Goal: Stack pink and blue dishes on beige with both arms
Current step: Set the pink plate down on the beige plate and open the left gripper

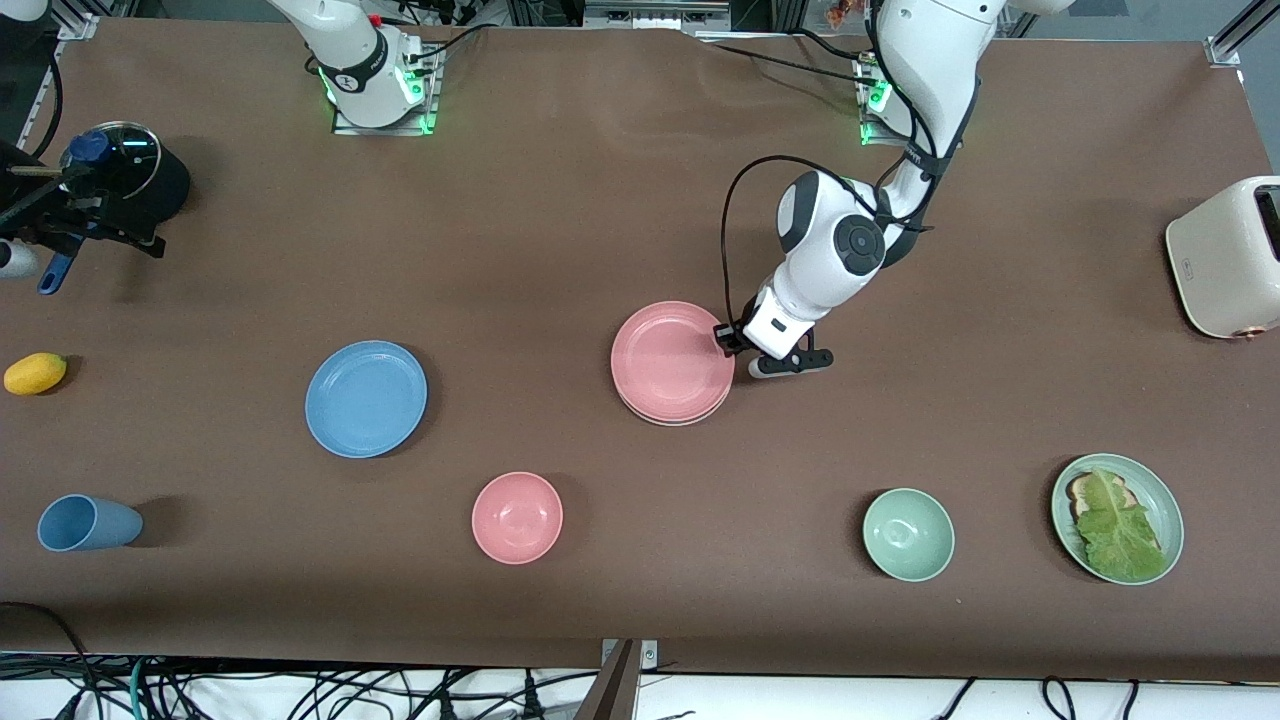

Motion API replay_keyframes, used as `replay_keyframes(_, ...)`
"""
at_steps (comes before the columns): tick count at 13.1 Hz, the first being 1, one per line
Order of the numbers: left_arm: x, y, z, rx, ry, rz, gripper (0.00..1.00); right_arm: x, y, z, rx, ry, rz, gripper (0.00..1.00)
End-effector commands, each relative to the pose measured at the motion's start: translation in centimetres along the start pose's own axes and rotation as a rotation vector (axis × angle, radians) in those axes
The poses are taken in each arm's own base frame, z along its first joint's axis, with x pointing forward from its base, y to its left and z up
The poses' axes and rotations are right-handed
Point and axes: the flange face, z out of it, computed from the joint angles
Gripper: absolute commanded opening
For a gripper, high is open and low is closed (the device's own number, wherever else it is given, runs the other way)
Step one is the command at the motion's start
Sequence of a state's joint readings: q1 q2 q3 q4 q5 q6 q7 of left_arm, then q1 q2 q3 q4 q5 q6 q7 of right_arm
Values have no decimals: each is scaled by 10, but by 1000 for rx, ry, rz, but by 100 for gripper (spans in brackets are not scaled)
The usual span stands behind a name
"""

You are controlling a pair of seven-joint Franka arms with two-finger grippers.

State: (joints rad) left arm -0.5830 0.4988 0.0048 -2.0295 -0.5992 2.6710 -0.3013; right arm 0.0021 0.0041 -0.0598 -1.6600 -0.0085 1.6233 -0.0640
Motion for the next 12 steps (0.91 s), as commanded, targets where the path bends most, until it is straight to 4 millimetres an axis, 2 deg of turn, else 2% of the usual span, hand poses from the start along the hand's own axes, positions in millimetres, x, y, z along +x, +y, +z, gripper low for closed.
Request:
replay_keyframes(1,7,4,1,9,21,28,5,0,0,-7,-15,9,-19,100)
replay_keyframes(6,10,2,0,11,24,28,42,0,0,-7,-15,9,-19,100)
replay_keyframes(7,10,2,0,10,25,26,51,0,0,-7,-15,9,-19,100)
replay_keyframes(8,11,3,-2,8,28,25,68,0,0,-7,-15,8,-19,100)
replay_keyframes(12,27,0,-21,8,16,5,92,0,0,-7,-14,9,-19,100)
